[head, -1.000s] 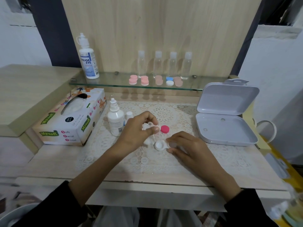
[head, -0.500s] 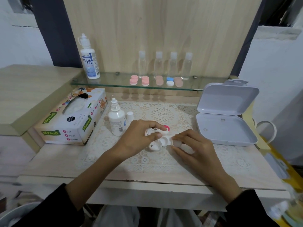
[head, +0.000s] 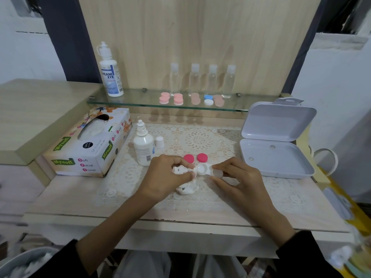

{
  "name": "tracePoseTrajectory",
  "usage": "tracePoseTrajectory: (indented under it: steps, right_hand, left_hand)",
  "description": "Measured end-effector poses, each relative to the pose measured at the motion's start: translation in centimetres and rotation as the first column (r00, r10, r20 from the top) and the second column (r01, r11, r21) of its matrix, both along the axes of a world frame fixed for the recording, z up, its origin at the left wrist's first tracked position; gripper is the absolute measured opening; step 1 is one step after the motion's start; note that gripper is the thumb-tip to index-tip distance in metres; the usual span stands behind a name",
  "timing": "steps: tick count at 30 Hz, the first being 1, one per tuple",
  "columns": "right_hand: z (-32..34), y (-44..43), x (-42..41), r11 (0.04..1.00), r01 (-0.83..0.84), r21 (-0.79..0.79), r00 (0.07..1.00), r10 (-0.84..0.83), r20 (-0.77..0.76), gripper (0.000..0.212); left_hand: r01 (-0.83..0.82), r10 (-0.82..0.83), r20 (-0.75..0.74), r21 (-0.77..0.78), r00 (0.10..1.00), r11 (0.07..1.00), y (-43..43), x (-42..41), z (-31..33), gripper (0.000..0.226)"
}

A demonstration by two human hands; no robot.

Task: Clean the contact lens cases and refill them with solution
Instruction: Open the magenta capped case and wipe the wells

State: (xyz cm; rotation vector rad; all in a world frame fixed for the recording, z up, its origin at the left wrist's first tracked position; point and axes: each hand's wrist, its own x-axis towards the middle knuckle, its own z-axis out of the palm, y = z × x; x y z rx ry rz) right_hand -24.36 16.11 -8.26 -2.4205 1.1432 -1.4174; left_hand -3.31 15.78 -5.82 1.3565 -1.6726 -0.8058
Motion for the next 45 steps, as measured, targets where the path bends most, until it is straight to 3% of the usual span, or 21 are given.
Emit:
tracePoseTrajectory:
  steps: [8, 19, 31, 40, 45]
  right_hand:
    - [-0.1, -0.1, 0.0, 1.000, -0.025, 0.014, 0.999, 0.026, -0.038, 0.020]
    - [0.0, 0.0, -0.1, 0.999, -0.023, 0.025, 1.000, 0.023, -0.021, 0.022]
    - [-0.2, 0.0, 0.0, 0.998, -0.061, 0.024, 0.998, 0.061, -0.007, 0.022]
    - [-0.2, 0.1, -0.1, 0.997, -0.066, 0.040, 0.996, 0.068, -0.053, 0.022]
    - [-0.2, -0.2, -0.2, 0.995, 0.010, 0.099, 0.986, 0.007, -0.166, 0.024]
  left_hand:
    - [0.049, -0.049, 0.066, -0.006, 0.997, 0.999, 1.5, -1.8, 0.2, 0.012]
    - [-0.023, 0.045, 0.195, -0.112, 0.980, 0.993, 0.7, -0.7, 0.8, 0.016]
    - [-0.052, 0.071, 0.112, -0.164, 0.991, 0.985, -0.3, 0.1, 1.0, 0.013]
    - [0.030, -0.011, 0.103, -0.187, 0.995, 0.982, -0.8, -1.0, 1.4, 0.011]
    - [-0.003, -0.003, -0.031, -0.176, 1.000, 0.984, -0.7, -0.9, 1.7, 0.015]
